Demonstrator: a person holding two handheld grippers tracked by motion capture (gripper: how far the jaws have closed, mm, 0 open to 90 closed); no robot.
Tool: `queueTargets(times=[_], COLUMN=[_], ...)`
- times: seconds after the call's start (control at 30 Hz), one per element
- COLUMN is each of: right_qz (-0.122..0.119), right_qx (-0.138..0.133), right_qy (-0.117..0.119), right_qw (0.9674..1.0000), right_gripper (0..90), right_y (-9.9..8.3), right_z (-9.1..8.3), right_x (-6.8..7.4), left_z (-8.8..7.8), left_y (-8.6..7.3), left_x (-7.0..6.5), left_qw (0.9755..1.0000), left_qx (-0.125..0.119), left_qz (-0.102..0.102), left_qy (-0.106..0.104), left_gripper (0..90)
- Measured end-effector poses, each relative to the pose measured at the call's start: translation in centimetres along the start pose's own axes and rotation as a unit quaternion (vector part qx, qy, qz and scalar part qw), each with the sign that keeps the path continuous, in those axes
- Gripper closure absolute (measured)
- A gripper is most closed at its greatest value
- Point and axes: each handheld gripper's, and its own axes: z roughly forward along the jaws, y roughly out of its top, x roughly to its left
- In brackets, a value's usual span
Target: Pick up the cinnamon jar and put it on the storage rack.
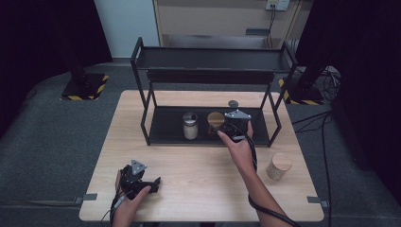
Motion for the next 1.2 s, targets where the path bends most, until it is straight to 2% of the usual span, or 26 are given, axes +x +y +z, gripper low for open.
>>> queueTargets(times=[0.33,0.77,1.2], right_qz=[-0.006,-0.021,-0.02], right_qx=[0.006,0.01,0.013], right_qy=[0.008,0.011,0.021], right_qw=[0.9999,0.9997,0.9995], right_gripper=[4.0,4.0,4.0], right_y=[1.2,1.9,1.3], right_z=[-0.9,-3.3,-5.3], right_x=[-0.5,-0.7,-1.4], left_z=[0.0,0.0,0.0], left_y=[0.0,0.0,0.0], left_x=[0.0,0.0,0.0], left_qw=[1.0,1.0,1.0], left_qx=[0.0,0.0,0.0], left_qz=[0.0,0.0,0.0], left_qy=[0.0,0.0,0.0], left_gripper=[0.0,0.0,0.0])
